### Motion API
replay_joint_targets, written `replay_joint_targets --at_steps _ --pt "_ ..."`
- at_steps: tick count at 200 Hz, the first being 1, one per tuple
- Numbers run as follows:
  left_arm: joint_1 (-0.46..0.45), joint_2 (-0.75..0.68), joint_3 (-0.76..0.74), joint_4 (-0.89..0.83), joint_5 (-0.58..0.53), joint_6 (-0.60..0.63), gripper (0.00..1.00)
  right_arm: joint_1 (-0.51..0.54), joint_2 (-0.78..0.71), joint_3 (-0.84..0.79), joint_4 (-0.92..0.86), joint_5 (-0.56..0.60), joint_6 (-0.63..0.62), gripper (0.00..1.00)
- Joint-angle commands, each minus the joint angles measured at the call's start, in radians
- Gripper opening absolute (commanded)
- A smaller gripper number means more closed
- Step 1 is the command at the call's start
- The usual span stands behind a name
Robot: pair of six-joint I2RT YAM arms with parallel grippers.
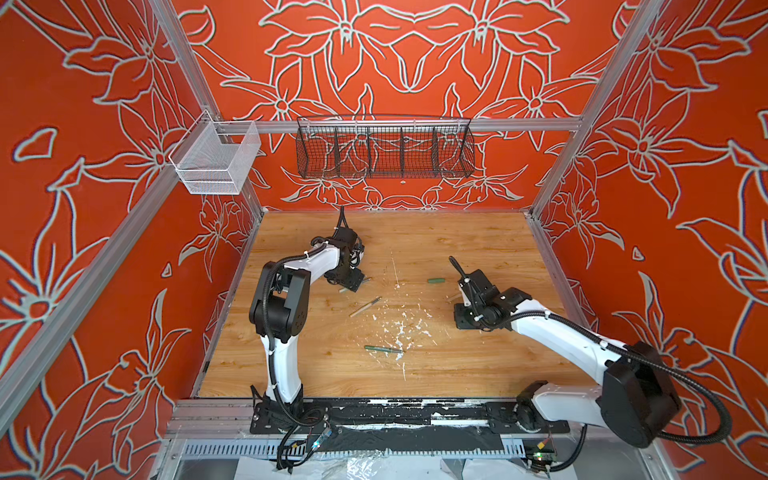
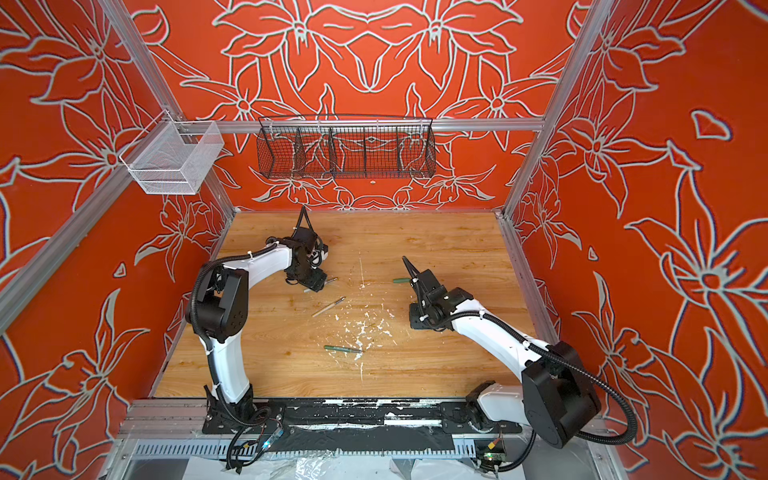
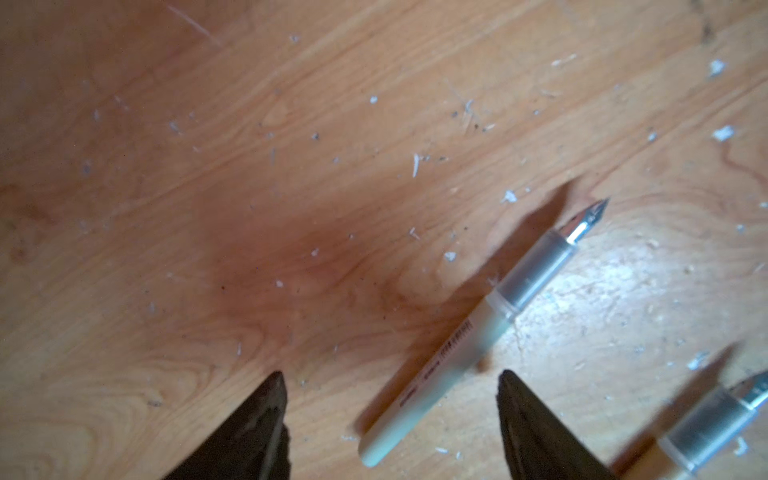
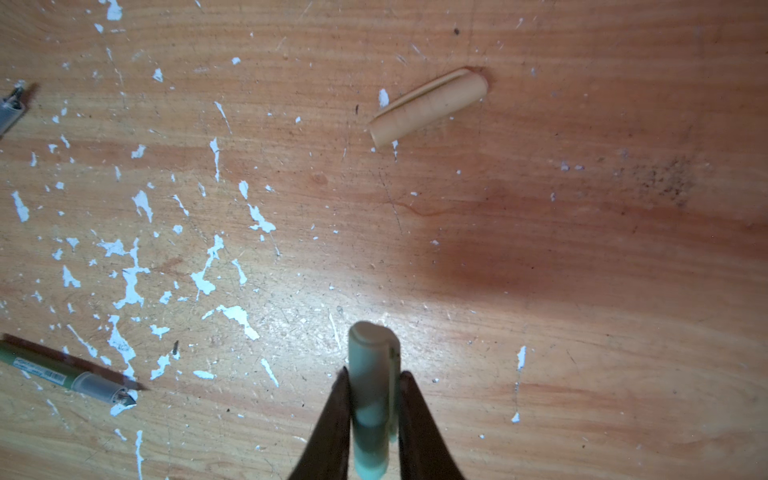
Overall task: Insert the pens into the pen caps
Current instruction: 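Move the left gripper over the pale fountain pen and lower toward it, then close the left gripper on the pale fountain pen's end and lift it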
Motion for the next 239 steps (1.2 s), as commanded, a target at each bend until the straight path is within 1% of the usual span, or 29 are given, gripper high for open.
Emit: replay_joint_targets --at_steps 1,28,59,79,98,110,119,132,141,155,172,224,239 --pt "-0.002 0.032 0.046 -0.05 0.006 -0.024 0.74 -0.004 0.002 -0.013 0.003 0.004 0.015 0.21" --pt "-0.009 0.033 0.047 -0.092 0.056 -0.082 0.64 -0.005 -0.004 -0.027 0.014 0.006 0.017 0.21" --pt "-0.012 0.03 0.004 -0.095 0.077 -0.146 0.63 -0.004 -0.004 -0.033 0.01 0.014 0.011 0.21" --pt "-0.013 0.025 -0.014 -0.102 0.101 -0.165 0.62 -0.005 -0.008 -0.039 0.016 0.011 0.011 0.21" --pt "-0.02 0.009 -0.03 -0.09 0.128 -0.183 0.6 -0.005 -0.008 -0.042 0.023 0.01 0.011 0.21" --pt "-0.032 0.002 -0.035 -0.09 0.128 -0.193 0.56 -0.004 -0.007 -0.045 0.028 0.009 0.014 0.21" --pt "-0.041 -0.001 -0.038 -0.093 0.132 -0.204 0.55 -0.004 -0.007 -0.048 0.031 0.009 0.015 0.21" --pt "-0.055 -0.009 -0.04 -0.095 0.137 -0.22 0.49 -0.005 -0.006 -0.05 0.032 0.009 0.016 0.21" --pt "-0.065 -0.017 -0.047 -0.094 0.12 -0.23 0.48 -0.005 -0.006 -0.05 0.031 0.009 0.015 0.21" --pt "-0.085 -0.022 -0.058 -0.095 0.034 -0.243 0.48 -0.005 -0.012 -0.057 0.03 0.009 0.015 0.21" --pt "-0.093 -0.018 -0.071 -0.091 -0.015 -0.25 0.48 -0.004 -0.019 -0.062 0.03 0.012 0.015 0.21" --pt "-0.094 -0.039 -0.114 -0.099 -0.058 -0.244 0.48 -0.004 -0.055 -0.079 0.043 0.018 0.021 0.21" --pt "-0.094 -0.045 -0.134 -0.081 -0.045 -0.239 0.48 -0.004 -0.064 -0.083 0.054 0.014 0.025 0.21"
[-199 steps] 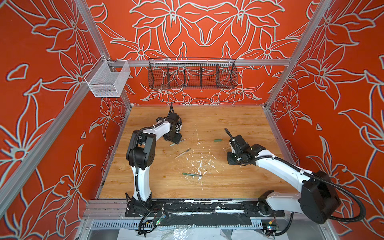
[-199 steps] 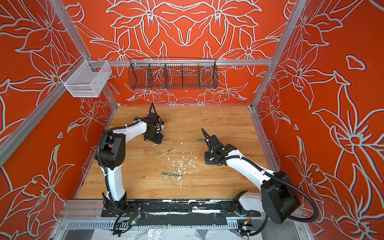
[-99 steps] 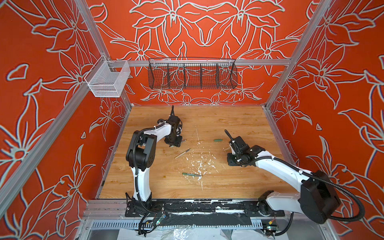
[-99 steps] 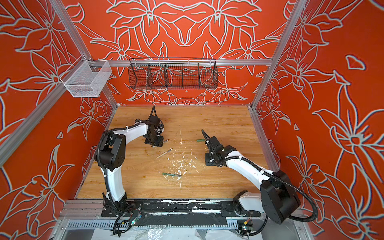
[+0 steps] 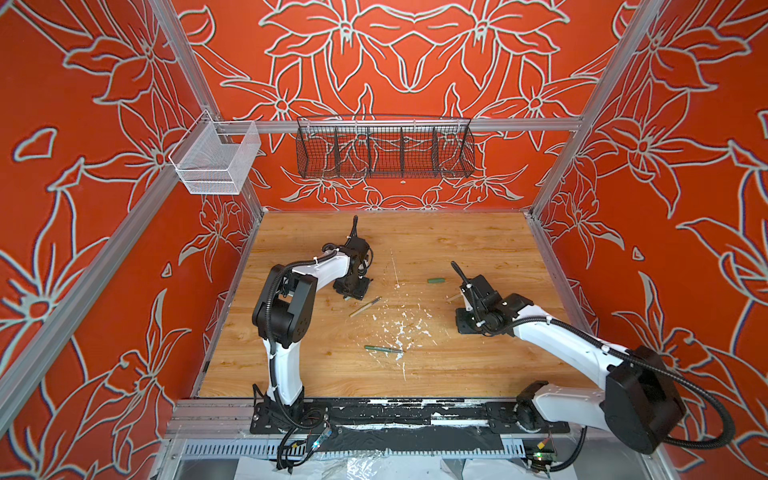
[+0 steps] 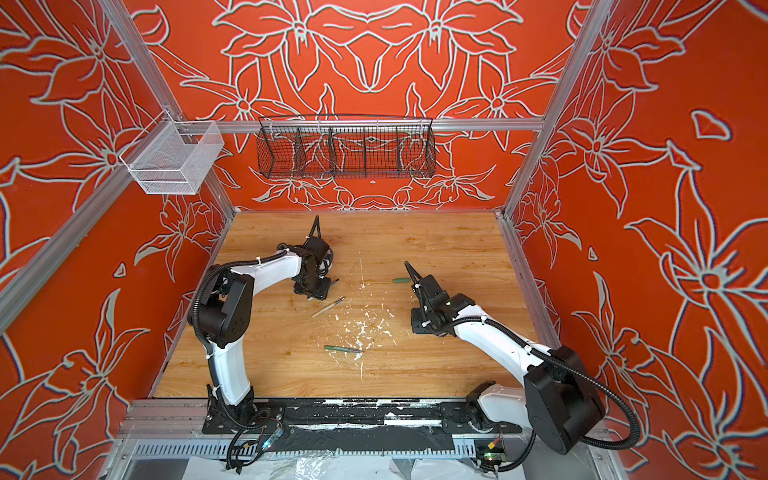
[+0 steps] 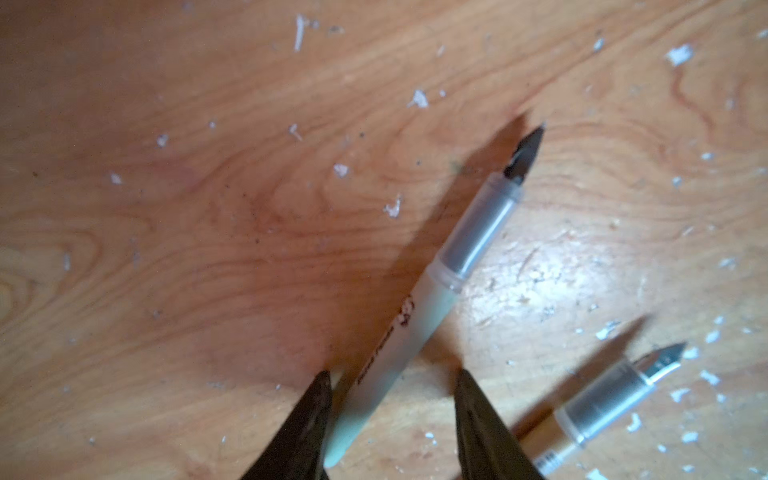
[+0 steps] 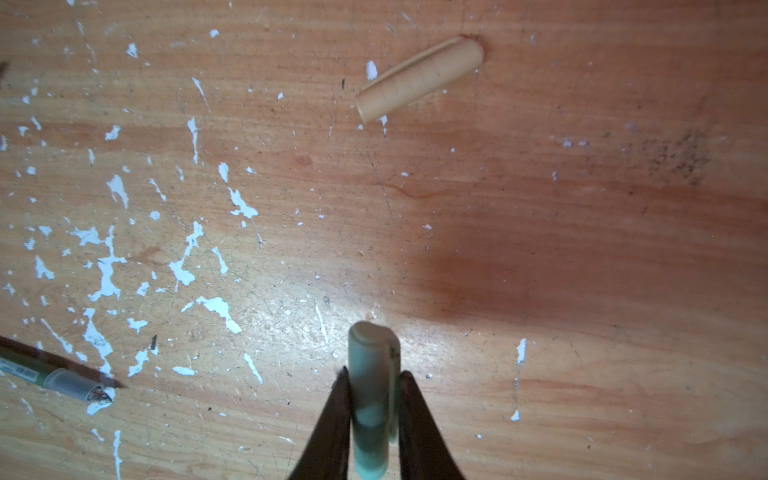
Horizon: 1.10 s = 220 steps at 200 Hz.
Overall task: Insert the pens into the pen caps
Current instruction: 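Close the left gripper on the pale fountain pen's end and lift it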
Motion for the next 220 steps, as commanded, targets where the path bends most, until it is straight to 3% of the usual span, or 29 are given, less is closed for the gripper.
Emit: replay_joint_targets --at_steps 1,34,75,149,220 --pt "-0.001 -0.009 -0.05 -0.04 -0.03 0.006 0.48 -0.004 -0.025 -0.016 0.018 0.012 0.021 0.21" --pt "-0.001 0.011 -0.041 -0.028 -0.035 0.011 0.42 -0.005 -0.036 -0.013 0.008 0.013 0.016 0.21" --pt "-0.005 0.035 -0.006 -0.045 -0.018 0.018 0.27 -0.005 -0.066 -0.02 0.004 0.017 0.024 0.21" --pt "-0.006 0.015 -0.056 -0.03 -0.041 0.009 0.11 -0.004 -0.117 -0.023 0.039 0.013 0.024 0.21" --pt "-0.022 -0.007 0.023 -0.062 -0.052 0.017 0.01 -0.005 -0.151 -0.02 0.096 0.022 0.024 0.21"
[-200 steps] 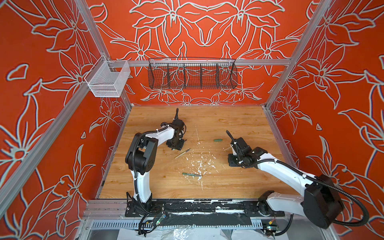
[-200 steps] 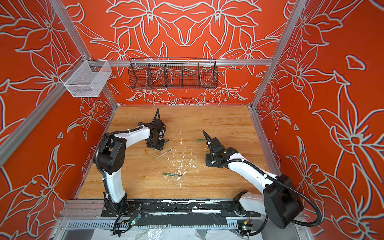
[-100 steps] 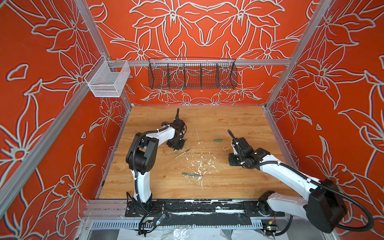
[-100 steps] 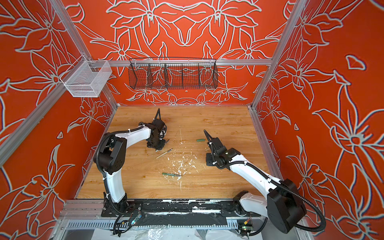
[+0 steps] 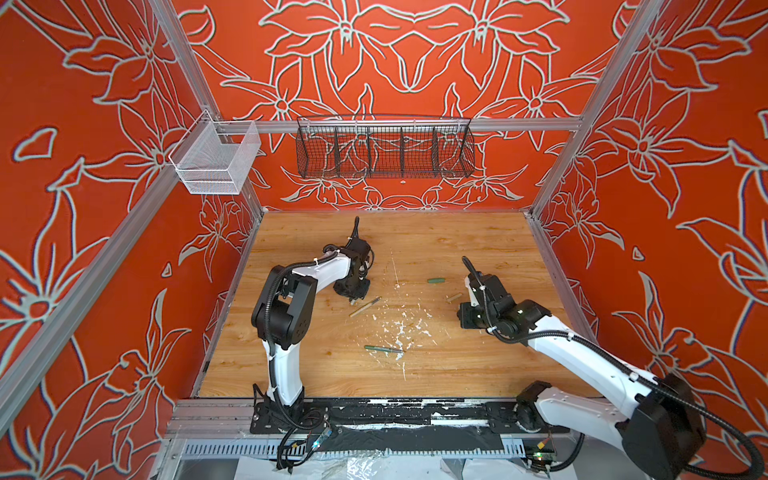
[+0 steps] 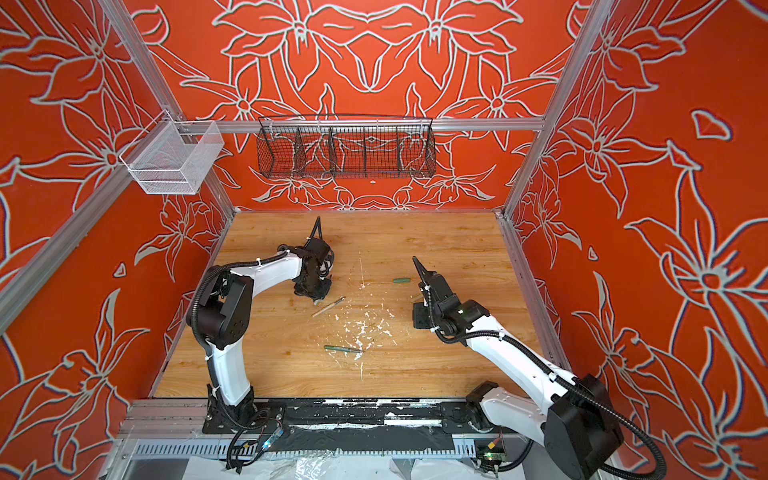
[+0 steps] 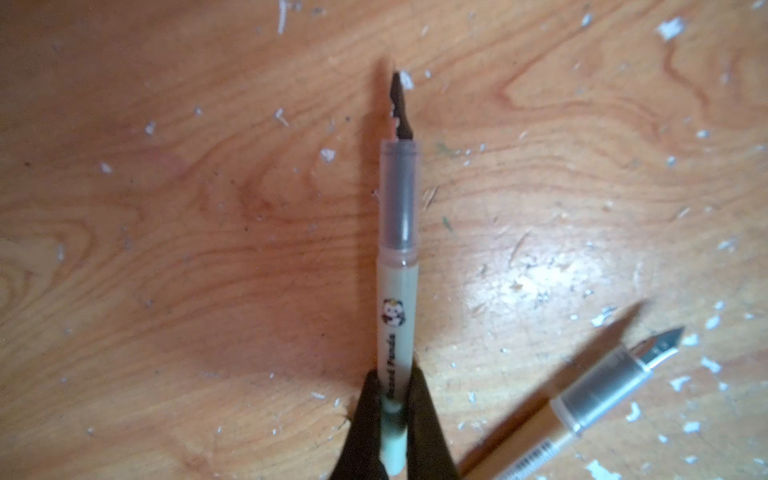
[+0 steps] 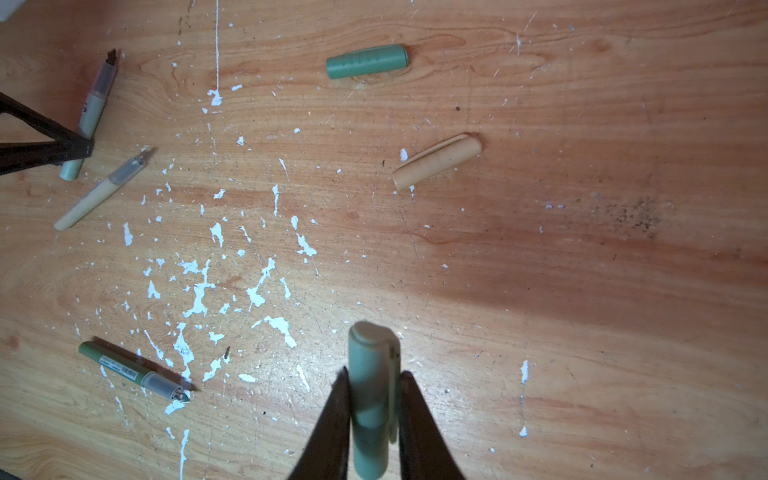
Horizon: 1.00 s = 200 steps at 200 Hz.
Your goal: Insert the pens into the pen caps
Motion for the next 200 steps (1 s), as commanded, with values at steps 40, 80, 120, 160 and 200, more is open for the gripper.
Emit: replay_joint_targets --at_steps 40,80,120,160,200 --pt "-0.047 -0.128 0.091 -0.09 0.04 0.009 0.0 -0.004 -0.018 0.073 0.136 -0.039 0.007 0.21" --pt "-0.147 -0.372 -0.023 0.053 0.191 -0.032 0.0 -0.005 -0.06 0.115 0.292 -0.083 0.016 0.21" --pt "-0.24 -0.582 -0.172 0.245 0.327 -0.109 0.0 -0.004 -0.116 0.113 0.442 -0.117 0.048 0.21" --pt "-0.365 -0.655 -0.208 0.296 0.288 -0.111 0.0 -0.004 -0.194 0.064 0.568 -0.125 0.099 0.21" --pt "-0.402 -0.651 -0.165 0.266 0.31 -0.109 0.0 -0.004 -0.266 -0.001 0.715 -0.134 0.155 0.22"
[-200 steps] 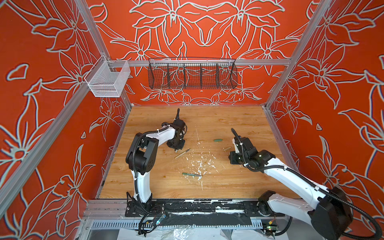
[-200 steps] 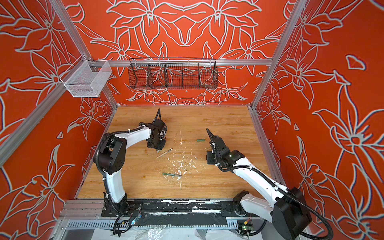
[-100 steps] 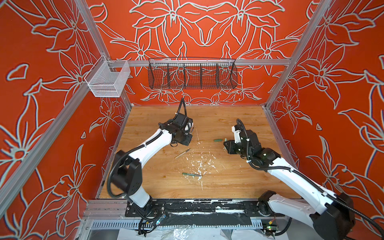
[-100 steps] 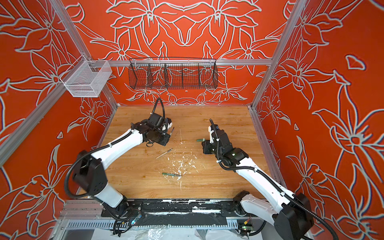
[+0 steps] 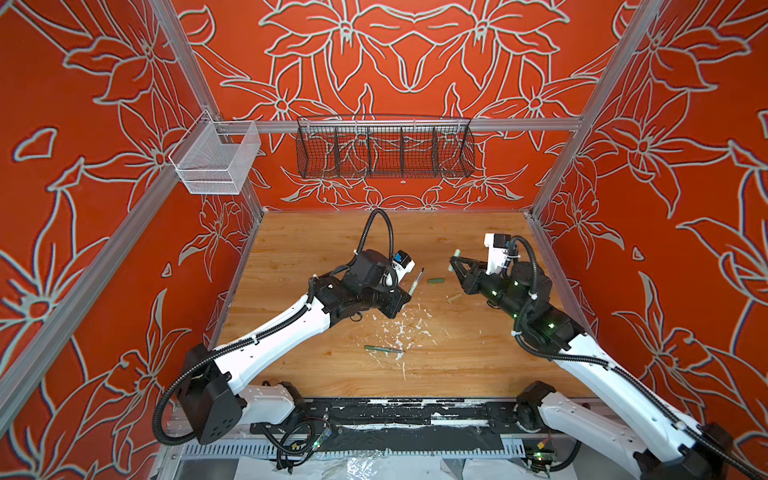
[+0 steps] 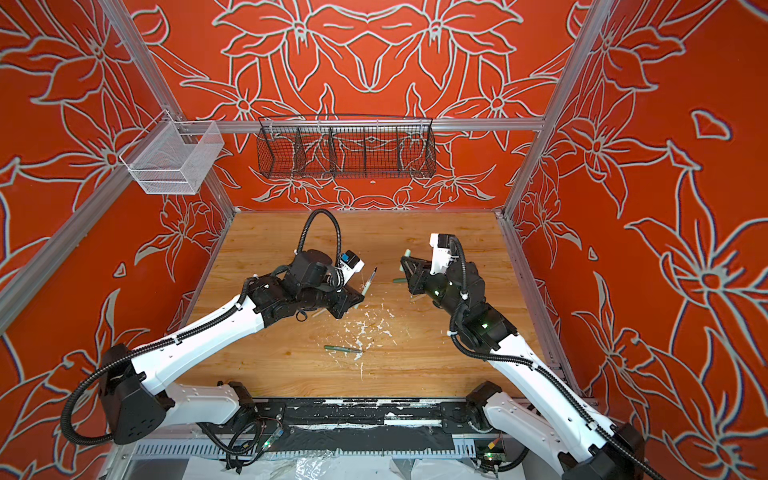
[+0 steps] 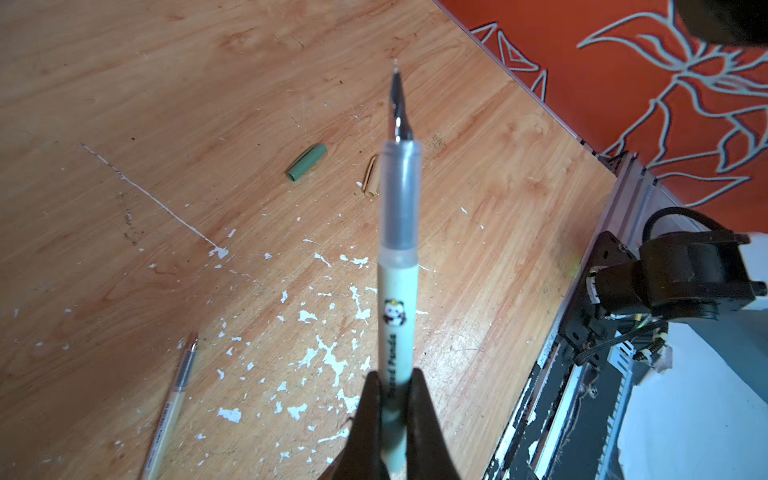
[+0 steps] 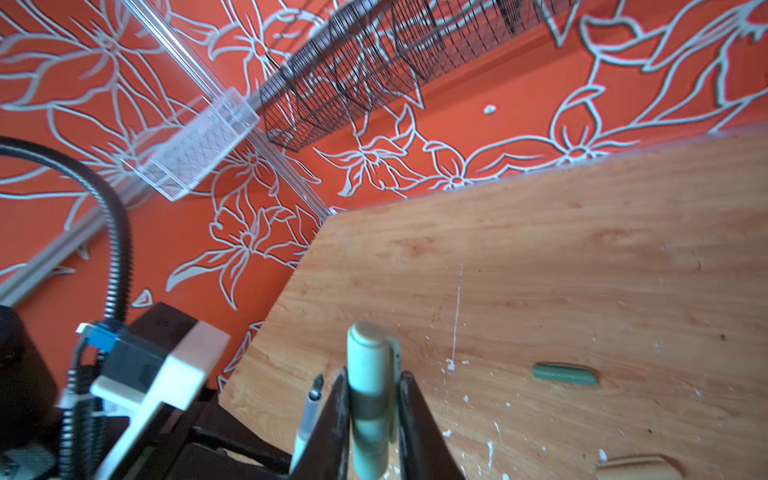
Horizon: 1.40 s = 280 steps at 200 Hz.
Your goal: Insert the pens into the pen caps
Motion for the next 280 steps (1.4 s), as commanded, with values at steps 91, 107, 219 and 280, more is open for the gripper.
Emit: replay_joint_targets --at_steps 91,107,219,280 --pt "-0.037 -0.046 0.052 0.095 0.103 0.036 0.0 -0.006 -0.027 -0.075 0.339 -0.145 0.148 0.23" --pt "-0.044 -0.044 0.06 0.095 0.099 0.042 0.0 -0.007 -0.018 -0.063 0.346 -0.158 0.149 0.23" --pt "-0.044 -0.144 0.024 -0.04 -0.312 0.031 0.0 -0.007 0.281 0.298 -0.774 0.027 -0.233 0.48" --pt "-0.04 -0.234 -0.024 -0.082 -0.346 0.002 0.0 0.061 0.469 0.283 -0.842 -0.006 -0.186 0.5"
